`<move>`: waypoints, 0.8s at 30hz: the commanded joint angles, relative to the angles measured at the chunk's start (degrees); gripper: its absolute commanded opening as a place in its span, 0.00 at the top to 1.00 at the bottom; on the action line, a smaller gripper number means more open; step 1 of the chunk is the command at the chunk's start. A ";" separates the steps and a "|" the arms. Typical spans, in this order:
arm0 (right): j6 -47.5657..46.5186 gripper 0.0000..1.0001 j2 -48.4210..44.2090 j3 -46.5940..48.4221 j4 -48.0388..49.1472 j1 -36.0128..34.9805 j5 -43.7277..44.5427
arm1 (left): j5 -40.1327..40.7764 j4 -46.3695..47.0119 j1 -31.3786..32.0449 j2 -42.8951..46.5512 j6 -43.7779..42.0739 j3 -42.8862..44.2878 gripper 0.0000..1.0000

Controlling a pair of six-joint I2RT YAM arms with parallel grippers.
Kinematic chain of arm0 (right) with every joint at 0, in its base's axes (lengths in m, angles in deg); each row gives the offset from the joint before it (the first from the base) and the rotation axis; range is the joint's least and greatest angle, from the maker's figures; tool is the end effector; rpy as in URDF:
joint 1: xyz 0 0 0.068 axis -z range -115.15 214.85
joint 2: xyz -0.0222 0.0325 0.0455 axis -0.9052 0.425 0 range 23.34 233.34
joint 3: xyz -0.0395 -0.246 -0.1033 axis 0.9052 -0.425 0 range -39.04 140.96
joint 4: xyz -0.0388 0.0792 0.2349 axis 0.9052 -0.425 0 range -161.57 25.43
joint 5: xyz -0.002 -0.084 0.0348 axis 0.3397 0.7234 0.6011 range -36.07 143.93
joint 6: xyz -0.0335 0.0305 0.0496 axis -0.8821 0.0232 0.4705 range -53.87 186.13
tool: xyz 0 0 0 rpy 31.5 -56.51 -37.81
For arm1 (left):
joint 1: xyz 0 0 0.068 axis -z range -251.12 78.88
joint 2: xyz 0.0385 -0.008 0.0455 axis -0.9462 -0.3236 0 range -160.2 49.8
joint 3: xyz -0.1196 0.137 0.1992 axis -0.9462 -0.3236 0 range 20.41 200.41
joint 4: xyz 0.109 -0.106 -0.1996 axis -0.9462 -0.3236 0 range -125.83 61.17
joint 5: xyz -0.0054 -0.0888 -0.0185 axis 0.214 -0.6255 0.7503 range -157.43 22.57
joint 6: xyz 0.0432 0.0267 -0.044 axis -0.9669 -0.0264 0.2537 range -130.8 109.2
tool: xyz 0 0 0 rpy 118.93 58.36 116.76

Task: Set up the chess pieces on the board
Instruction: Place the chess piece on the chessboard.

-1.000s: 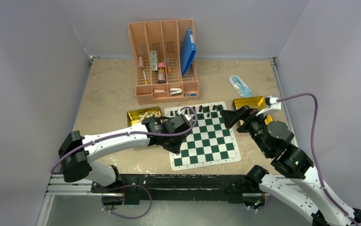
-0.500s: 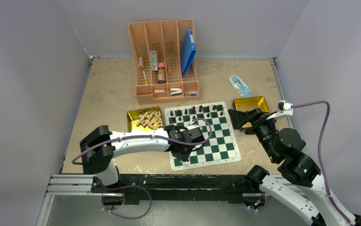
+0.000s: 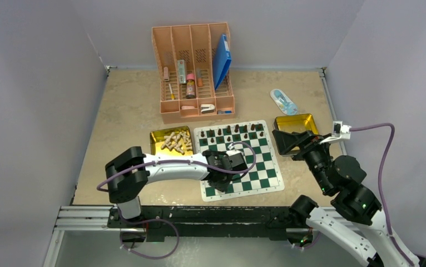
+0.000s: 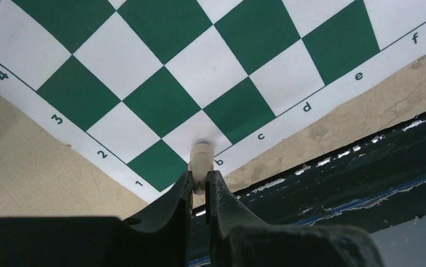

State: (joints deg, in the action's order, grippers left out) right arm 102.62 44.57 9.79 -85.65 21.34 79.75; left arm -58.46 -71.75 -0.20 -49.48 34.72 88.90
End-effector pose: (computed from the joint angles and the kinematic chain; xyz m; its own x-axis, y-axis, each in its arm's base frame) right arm 0.0724 0.0365 0.3833 -0.1157 0.6282 -0.7694 -0.2949 0.7179 0.6306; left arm 0.1155 -0.3084 0.1809 -0.8757 0.3757 -0.3033 0.4202 0.9024 -0.0953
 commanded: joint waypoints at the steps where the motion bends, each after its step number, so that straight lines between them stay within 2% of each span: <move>1: 0.62 0.02 -0.22 0.10 1.48 -0.27 -0.41 | 1.78 0.55 0.19 -1.08 1.26 2.84 0.95; 10: 0.27 0.02 -0.92 -1.11 2.62 -0.28 -0.34 | 1.66 0.41 0.19 -2.38 1.92 2.40 0.92; 18: -0.74 0.02 0.19 -1.16 3.27 -0.31 -2.33 | 0.97 -3.62 0.19 -3.06 1.44 5.44 0.68; 24: -0.89 0.02 -0.11 -1.31 3.30 -0.27 -3.15 | 3.65 -6.81 0.12 -0.55 -0.21 9.47 0.60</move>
State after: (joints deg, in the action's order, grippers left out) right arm 102.38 44.24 8.57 -85.21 21.34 77.83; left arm -57.34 -76.58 -0.22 -52.83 35.55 94.67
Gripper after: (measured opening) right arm 0.983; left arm 0.377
